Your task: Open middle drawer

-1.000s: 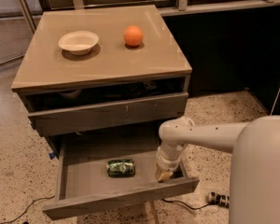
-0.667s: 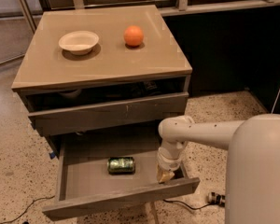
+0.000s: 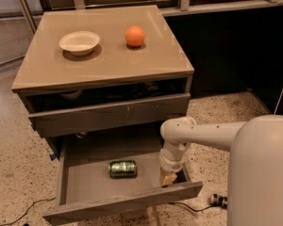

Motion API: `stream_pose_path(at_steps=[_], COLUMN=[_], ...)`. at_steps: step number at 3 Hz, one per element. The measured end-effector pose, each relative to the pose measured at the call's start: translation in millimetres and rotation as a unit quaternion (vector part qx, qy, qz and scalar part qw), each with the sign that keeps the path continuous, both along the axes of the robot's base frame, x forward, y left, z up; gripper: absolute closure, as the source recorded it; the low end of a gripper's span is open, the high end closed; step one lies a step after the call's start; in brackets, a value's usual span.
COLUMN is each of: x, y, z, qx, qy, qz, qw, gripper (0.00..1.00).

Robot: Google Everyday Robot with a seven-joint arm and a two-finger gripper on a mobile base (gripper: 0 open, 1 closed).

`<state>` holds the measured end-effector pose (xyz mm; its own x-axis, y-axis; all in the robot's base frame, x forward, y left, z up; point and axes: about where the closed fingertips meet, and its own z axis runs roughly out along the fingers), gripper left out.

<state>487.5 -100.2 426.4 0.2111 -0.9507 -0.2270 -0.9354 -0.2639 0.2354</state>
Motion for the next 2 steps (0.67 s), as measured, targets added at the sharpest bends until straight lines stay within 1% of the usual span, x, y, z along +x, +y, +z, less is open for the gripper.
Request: stream_pose_path(at_steps=[1,2], x=[0.0,1.4], y=[0.0,0.1], z=[0.0,0.1], qx=[0.0,0.0], qy=[0.0,0.0], qz=[0.0,0.0], qw=[1.0,1.0], gripper=[0.28,0.0])
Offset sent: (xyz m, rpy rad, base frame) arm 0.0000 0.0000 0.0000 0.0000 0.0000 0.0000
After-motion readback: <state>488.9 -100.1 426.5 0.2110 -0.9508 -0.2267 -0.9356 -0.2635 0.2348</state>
